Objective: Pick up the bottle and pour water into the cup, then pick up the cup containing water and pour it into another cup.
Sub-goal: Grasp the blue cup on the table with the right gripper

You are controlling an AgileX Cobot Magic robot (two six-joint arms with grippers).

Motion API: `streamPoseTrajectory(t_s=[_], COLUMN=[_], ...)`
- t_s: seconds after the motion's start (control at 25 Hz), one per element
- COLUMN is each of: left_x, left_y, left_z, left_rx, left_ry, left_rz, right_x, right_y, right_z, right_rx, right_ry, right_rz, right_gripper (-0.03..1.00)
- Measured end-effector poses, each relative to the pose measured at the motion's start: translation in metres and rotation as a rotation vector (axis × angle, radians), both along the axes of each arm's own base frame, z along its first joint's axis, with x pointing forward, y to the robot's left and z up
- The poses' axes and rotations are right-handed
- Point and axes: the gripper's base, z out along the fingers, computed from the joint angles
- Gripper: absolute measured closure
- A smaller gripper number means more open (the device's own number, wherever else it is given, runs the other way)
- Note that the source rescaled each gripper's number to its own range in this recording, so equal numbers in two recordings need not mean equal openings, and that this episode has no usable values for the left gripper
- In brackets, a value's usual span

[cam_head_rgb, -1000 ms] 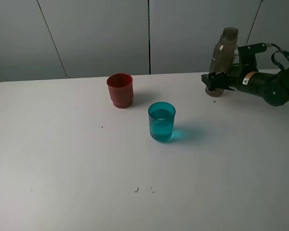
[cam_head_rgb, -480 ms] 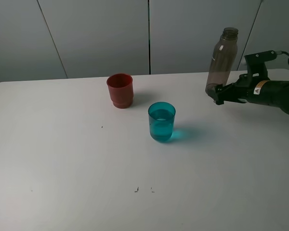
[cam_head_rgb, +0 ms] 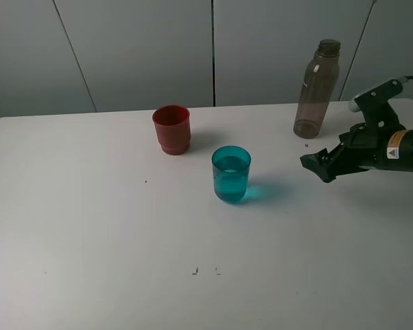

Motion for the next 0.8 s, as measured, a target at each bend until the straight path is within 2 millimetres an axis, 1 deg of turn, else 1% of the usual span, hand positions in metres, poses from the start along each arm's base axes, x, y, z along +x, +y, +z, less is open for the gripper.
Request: streamPoseTrajectory(t_s=[0.12,0.24,0.44,0.56,0.8], left_x=[0.0,0.0,0.0,0.0,0.0], left_y=[0.0,0.0,0.0,0.0,0.0], left_z=[0.0,0.0,0.0,0.0,0.0], left_rx=[0.0,0.0,0.0,0.0,0.0], left_ry=[0.0,0.0,0.0,0.0,0.0], left_rz=[0.0,0.0,0.0,0.0,0.0], right_x=[-0.01,-0.016,-0.018,-0.016,-0.001], right_y=[0.01,0.02,0.026,0.032,0.057], right_z=[-0.002,0.002,0.002,-0.004,-0.024], right_rx=[-0.021,-0.002,0.04,0.082,0.125], right_ry=[-0.016,-0.066,-0.093,-0.089,-0.061], right_rz=[0.18,0.342,0.413,0.446,0.526], right_gripper=[-0.03,-0.03,-0.03,-0.03,-0.03])
